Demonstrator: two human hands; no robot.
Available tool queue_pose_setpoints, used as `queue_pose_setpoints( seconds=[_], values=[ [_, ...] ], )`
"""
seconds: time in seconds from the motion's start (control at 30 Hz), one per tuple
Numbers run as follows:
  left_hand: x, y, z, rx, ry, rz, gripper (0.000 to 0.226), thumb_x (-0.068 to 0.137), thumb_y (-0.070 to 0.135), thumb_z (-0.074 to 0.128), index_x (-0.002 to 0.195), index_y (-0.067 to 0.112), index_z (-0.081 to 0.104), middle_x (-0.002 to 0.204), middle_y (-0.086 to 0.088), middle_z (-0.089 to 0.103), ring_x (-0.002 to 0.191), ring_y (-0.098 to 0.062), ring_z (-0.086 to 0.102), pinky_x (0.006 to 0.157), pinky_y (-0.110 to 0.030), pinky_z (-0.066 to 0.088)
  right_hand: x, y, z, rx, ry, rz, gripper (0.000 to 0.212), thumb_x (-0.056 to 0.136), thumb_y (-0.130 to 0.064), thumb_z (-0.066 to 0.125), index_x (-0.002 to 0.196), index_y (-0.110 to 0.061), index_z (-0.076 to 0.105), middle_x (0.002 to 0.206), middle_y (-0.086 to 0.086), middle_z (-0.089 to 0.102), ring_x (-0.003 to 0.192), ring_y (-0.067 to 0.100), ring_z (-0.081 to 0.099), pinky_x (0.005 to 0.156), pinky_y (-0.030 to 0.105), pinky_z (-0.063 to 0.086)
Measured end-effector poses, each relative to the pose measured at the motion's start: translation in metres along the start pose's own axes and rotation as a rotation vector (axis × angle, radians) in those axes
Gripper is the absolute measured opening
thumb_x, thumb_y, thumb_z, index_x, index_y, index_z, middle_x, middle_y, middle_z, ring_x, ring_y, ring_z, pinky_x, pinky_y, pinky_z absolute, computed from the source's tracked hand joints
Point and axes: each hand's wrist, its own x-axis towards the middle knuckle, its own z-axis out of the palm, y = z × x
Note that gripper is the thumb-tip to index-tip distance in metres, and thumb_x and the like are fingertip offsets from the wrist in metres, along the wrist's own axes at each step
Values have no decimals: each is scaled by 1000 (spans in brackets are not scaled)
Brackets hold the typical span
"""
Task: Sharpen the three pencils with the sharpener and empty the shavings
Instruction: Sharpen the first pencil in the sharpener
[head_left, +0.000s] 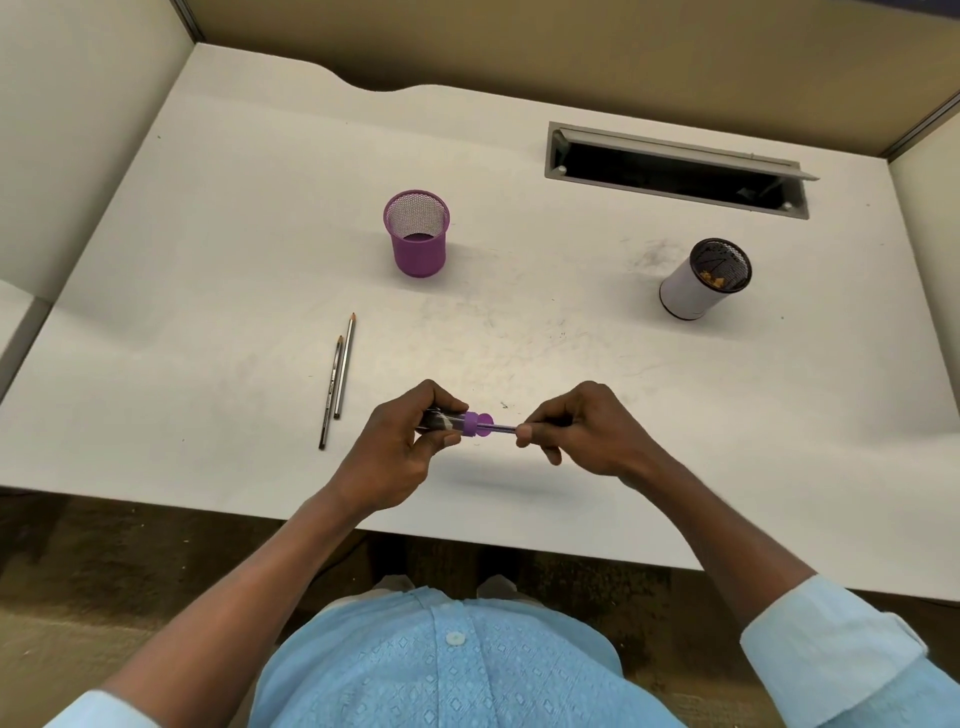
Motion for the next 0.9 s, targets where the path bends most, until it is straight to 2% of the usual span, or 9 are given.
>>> queue_pose_setpoints(
  seconds=[0.1, 0.17, 0.27, 0.4, 0.53, 0.63, 0.73, 0.8, 0.9],
  values=[
    [2, 1, 1, 0, 6, 8, 24, 97, -1, 75, 115, 14, 69, 98, 18, 75, 93, -8, 67, 86, -11, 51, -2, 1, -1, -3, -16, -14, 10, 94, -30, 82, 89, -22, 84, 61, -4, 72, 59, 13, 52, 63, 31, 41],
    [5, 1, -1, -1, 6, 2, 24, 98, 0, 74, 115, 14, 69, 100, 23, 74, 89, -7, 65, 85, -10, 50, -6, 4, 3, -28, 96, -93, 13, 85, -29, 90, 94, -22, 83, 67, -7, 73, 58, 6, 54, 62, 23, 42],
    [6, 0, -3, -21, -4, -24, 22, 99, 1, 73, 116, 14, 69, 98, 29, 73, 87, -2, 64, 82, -9, 48, -9, 11, 8, -122, 280, -343, 17, 83, -20, 93, 96, -17, 83, 77, -8, 73, 62, 8, 60, 63, 15, 44],
    [5, 2, -2, -64, -19, -45, 20, 101, 4, 72, 116, 16, 70, 102, 23, 76, 86, -1, 63, 79, -11, 48, -12, 16, 13, -393, 467, -610, 8, 95, -23, 83, 96, -15, 83, 82, -6, 72, 61, 11, 58, 54, 24, 45],
    [5, 4, -5, -121, -32, -63, 21, 100, 4, 73, 114, 19, 71, 102, 19, 77, 88, -8, 64, 79, -15, 49, -13, 16, 17, -552, 571, -689, 12, 101, -26, 76, 95, -17, 82, 79, -7, 72, 61, 16, 62, 47, 31, 42],
    [5, 6, -8, -102, -27, -49, 23, 100, 4, 74, 114, 21, 71, 101, 16, 76, 92, -14, 66, 84, -21, 54, -15, 13, 20, -412, 515, -589, 12, 99, -28, 76, 93, -19, 82, 72, -11, 70, 56, 13, 58, 48, 31, 43],
    [5, 8, -9, -76, -20, -23, 27, 98, 2, 74, 111, 24, 69, 102, 17, 77, 95, -17, 69, 90, -26, 56, -15, 5, 17, -107, 328, -261, 12, 94, -30, 79, 87, -22, 84, 58, -12, 65, 51, 10, 54, 53, 30, 44],
    [4, 9, -9, -53, -30, 8, 31, 97, -1, 75, 109, 27, 68, 103, 18, 77, 95, -14, 70, 90, -23, 56, -13, -5, 7, 82, 136, -33, 14, 95, -26, 81, 83, -19, 85, 54, -5, 64, 53, 12, 47, 55, 27, 38],
    [1, 8, -6, -43, -49, 37, 29, 96, -2, 76, 111, 21, 69, 103, 19, 77, 95, -13, 71, 88, -20, 55, -12, -15, -9, 302, -93, 254, 17, 95, -22, 80, 84, -10, 86, 58, 7, 60, 54, 17, 32, 50, 24, 24]
  ],
)
